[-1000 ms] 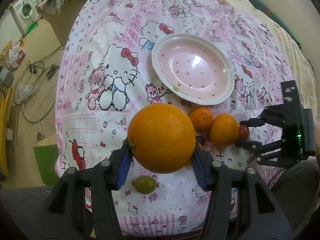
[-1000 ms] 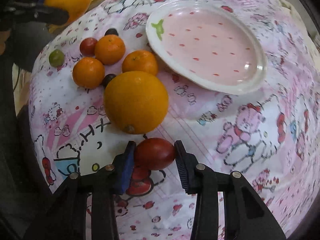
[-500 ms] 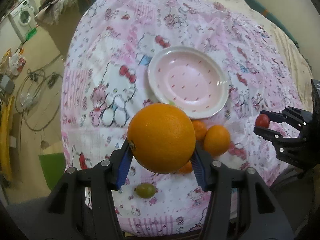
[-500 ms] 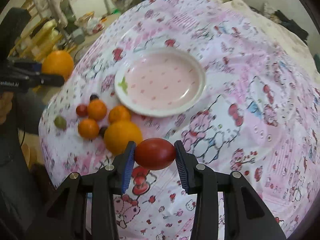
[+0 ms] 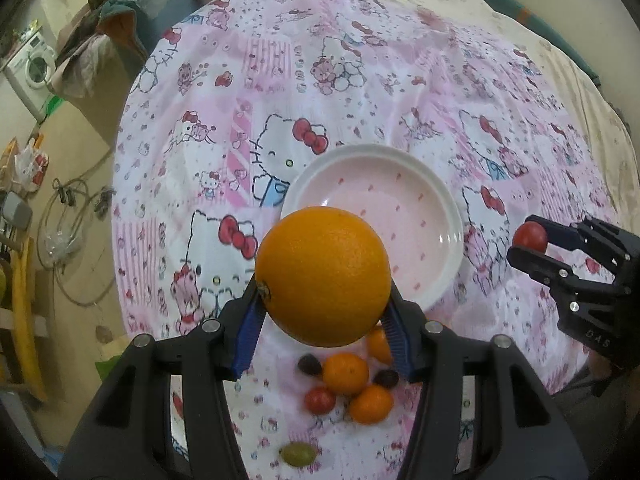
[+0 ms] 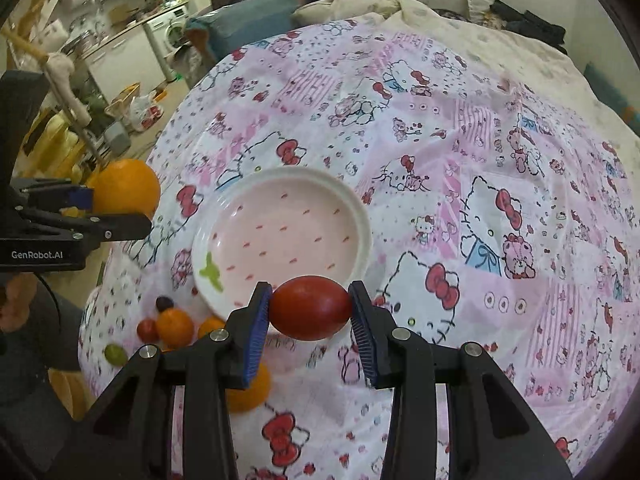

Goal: Organize fruits
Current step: 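Carry the red tomato onto the plate and open the right gripper while left holds orange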

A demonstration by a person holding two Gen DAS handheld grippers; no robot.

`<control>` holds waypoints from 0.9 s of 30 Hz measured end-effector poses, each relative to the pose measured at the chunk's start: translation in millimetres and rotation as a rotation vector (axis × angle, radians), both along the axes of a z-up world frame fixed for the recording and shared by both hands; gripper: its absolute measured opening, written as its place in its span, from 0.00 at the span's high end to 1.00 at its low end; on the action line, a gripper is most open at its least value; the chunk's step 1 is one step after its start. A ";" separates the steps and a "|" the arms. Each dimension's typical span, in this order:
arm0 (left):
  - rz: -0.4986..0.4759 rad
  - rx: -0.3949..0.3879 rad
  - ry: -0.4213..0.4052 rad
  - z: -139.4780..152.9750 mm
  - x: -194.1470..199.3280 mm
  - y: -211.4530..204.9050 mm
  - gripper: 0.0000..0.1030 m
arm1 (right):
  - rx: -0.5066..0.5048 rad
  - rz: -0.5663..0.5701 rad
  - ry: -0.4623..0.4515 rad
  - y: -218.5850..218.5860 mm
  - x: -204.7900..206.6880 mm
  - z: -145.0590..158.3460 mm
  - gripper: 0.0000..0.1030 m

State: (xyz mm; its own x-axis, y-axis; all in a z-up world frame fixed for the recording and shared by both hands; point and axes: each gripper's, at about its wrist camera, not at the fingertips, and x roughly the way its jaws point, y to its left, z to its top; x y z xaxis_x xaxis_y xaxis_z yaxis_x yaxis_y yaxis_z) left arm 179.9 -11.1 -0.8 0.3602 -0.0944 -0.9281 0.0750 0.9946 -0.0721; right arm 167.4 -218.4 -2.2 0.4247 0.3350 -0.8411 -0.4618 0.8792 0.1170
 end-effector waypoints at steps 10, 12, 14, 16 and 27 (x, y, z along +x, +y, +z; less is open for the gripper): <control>0.067 0.007 0.042 -28.8 35.6 19.6 0.51 | -0.009 -0.021 0.059 15.8 53.7 -33.0 0.60; 0.091 -0.013 0.058 -31.4 39.8 26.4 0.51 | -0.035 -0.003 0.075 25.2 62.8 -44.8 0.60; 0.118 -0.028 0.055 -30.7 42.4 33.6 0.51 | -0.055 0.004 0.101 33.4 70.1 -57.6 0.60; 0.130 -0.017 0.048 -29.8 44.4 37.6 0.51 | -0.081 0.021 0.125 43.5 77.8 -72.7 0.60; 0.145 -0.005 0.083 -43.2 52.1 44.6 0.51 | -0.134 0.070 0.123 71.1 102.0 -102.2 0.59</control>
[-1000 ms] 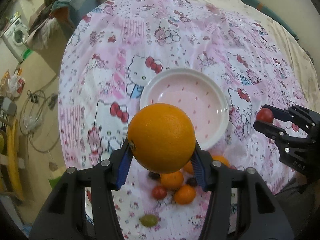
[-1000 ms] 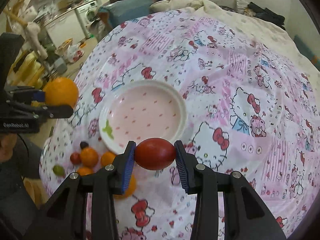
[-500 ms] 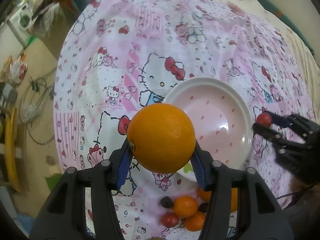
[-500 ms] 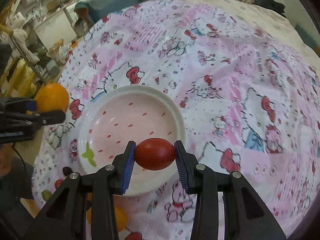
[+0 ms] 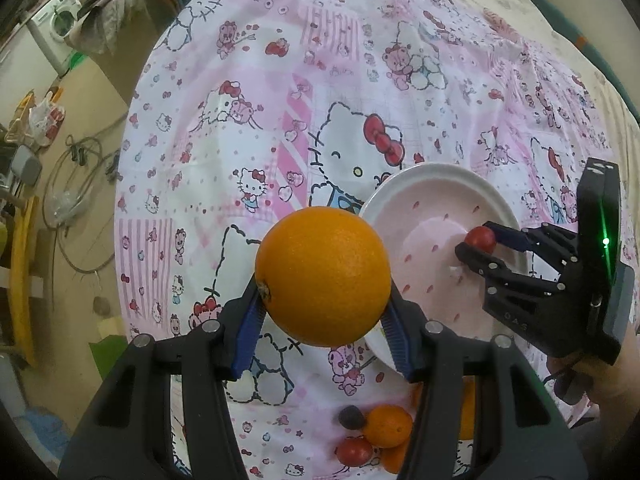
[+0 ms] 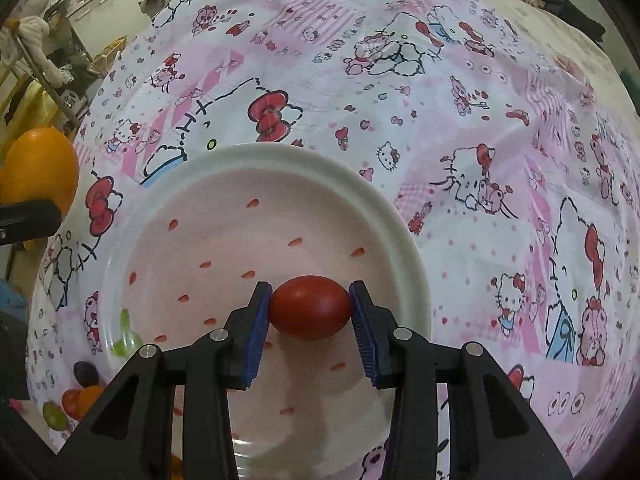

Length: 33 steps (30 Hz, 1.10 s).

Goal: Organize fruits
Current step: 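Carry the red tomato onto the plate and open the right gripper while left holds orange, then lower the large orange onto the plate and open the left gripper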

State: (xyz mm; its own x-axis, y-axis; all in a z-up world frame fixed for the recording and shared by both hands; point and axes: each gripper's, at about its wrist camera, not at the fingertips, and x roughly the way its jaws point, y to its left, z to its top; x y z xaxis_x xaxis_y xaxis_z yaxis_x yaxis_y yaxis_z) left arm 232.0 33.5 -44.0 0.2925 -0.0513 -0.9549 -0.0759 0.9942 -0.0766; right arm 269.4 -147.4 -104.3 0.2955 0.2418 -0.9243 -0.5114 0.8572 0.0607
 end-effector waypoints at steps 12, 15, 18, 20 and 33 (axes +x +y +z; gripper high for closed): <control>-0.024 -0.044 -0.051 -9.5 7.6 -20.2 0.51 | 0.106 -0.126 -0.056 -45.2 -15.6 43.1 0.31; -0.065 -0.077 -0.019 -20.3 9.9 -36.9 0.51 | 0.141 -0.196 -0.057 -66.8 -25.2 59.5 0.31; -0.097 -0.097 0.003 -30.3 14.2 -54.1 0.51 | 0.206 -0.294 -0.058 -93.5 -42.6 68.8 0.30; -0.120 -0.079 0.003 -35.4 17.6 -64.7 0.51 | 0.249 -0.351 -0.029 -109.4 -55.5 66.2 0.30; -0.171 -0.015 0.003 -64.1 38.8 -93.8 0.49 | 0.302 -0.411 0.031 -142.1 -65.4 53.5 0.30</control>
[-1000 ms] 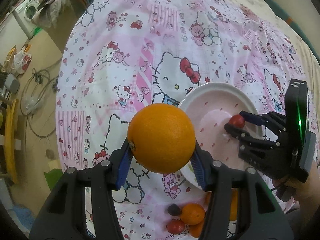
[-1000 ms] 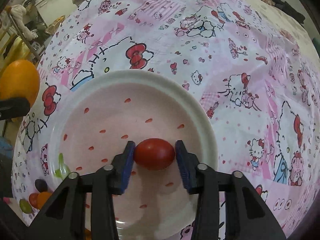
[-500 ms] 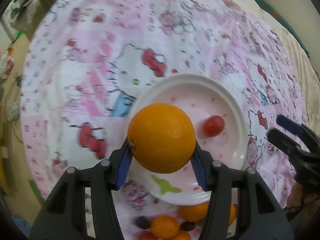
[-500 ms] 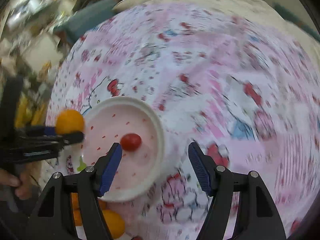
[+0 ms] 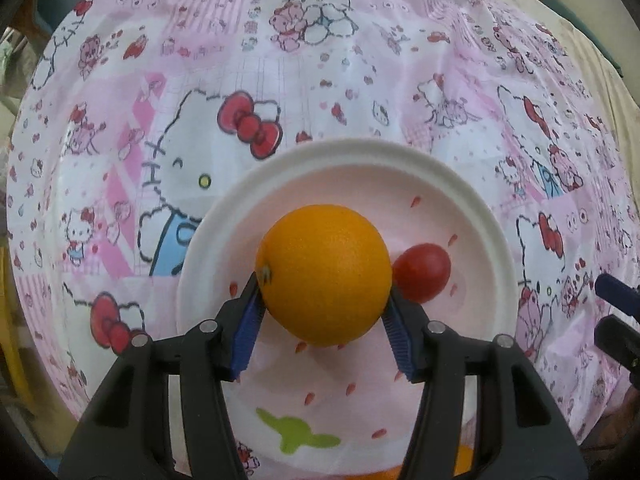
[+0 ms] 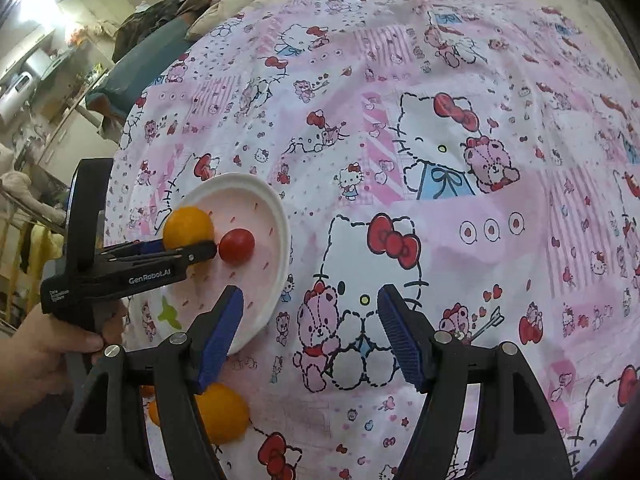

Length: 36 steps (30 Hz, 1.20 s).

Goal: Organize fruits
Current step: 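Lower the large orange onto the plate and open the left gripper, then withdraw the left gripper from the plate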

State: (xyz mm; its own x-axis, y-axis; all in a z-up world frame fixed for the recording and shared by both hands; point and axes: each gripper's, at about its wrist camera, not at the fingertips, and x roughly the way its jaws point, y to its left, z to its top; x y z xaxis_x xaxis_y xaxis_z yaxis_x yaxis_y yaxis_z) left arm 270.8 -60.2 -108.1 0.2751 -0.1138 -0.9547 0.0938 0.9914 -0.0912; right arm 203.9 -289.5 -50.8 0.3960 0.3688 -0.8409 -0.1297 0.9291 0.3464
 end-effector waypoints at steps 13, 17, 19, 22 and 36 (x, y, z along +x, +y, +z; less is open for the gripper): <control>-0.029 0.011 -0.062 24.9 -4.4 -3.9 0.08 | -0.034 0.013 -0.041 4.3 4.3 14.0 0.30; -0.014 0.009 -0.081 32.1 -9.8 -2.2 0.08 | -0.036 0.012 -0.060 3.0 1.6 22.9 0.30; -0.005 0.011 -0.097 37.8 -16.1 -0.5 0.08 | -0.038 0.008 -0.070 1.5 -0.8 28.0 0.30; 0.026 0.012 -0.114 45.7 -23.2 4.1 0.08 | -0.047 0.009 -0.076 1.2 -3.7 30.6 0.30; 0.035 0.014 -0.172 89.1 -94.2 18.7 0.08 | -0.026 0.001 -0.107 4.6 -33.2 48.9 0.30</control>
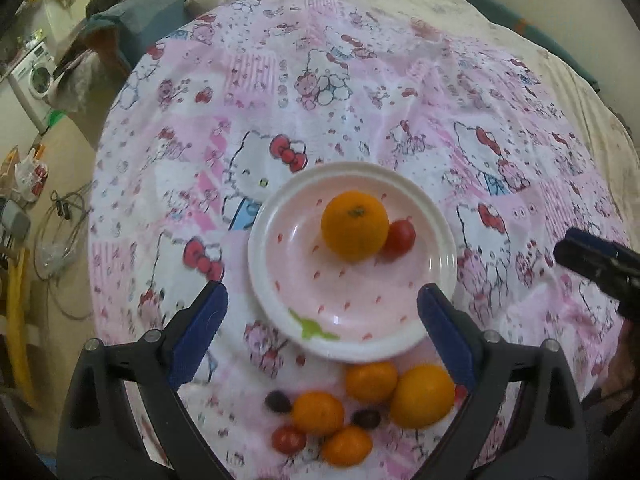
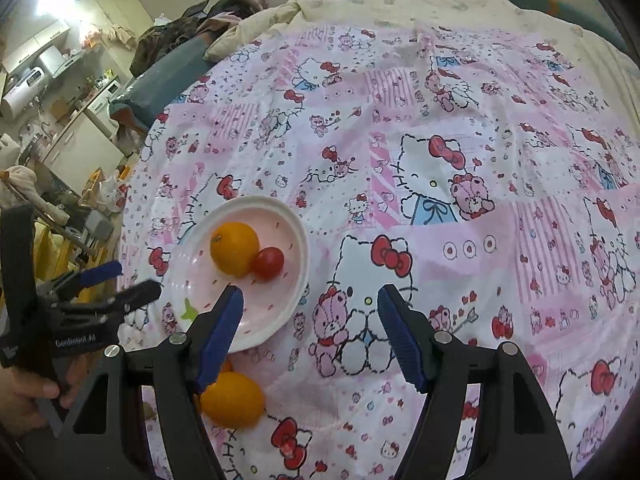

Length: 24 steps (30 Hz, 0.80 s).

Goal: Organize fruits
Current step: 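Withdraw the left gripper from the plate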

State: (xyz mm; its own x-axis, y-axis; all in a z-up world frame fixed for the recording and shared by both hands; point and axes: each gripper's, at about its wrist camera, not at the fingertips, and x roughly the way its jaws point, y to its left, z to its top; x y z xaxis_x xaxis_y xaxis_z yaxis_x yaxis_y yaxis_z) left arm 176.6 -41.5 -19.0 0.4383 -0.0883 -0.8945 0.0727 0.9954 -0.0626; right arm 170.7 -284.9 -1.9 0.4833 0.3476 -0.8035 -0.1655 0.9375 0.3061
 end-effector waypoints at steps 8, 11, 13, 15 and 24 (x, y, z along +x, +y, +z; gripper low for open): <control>0.029 -0.004 -0.016 12.0 -37.8 16.2 0.08 | 0.011 -0.005 0.016 1.4 -28.2 -3.5 0.30; 0.008 0.026 0.003 9.7 -48.6 15.4 0.08 | 0.011 -0.001 0.025 5.6 -37.2 -7.8 0.30; 0.002 0.036 0.003 8.0 -56.9 15.4 0.08 | 0.023 0.004 0.036 10.5 -42.5 -11.6 0.30; 0.004 0.025 0.012 6.6 -62.8 17.1 0.08 | 0.027 0.007 0.049 15.1 -46.7 -16.0 0.30; 0.091 -0.051 0.033 3.0 -64.0 39.4 0.08 | 0.009 0.116 0.197 65.3 -57.7 -68.3 0.22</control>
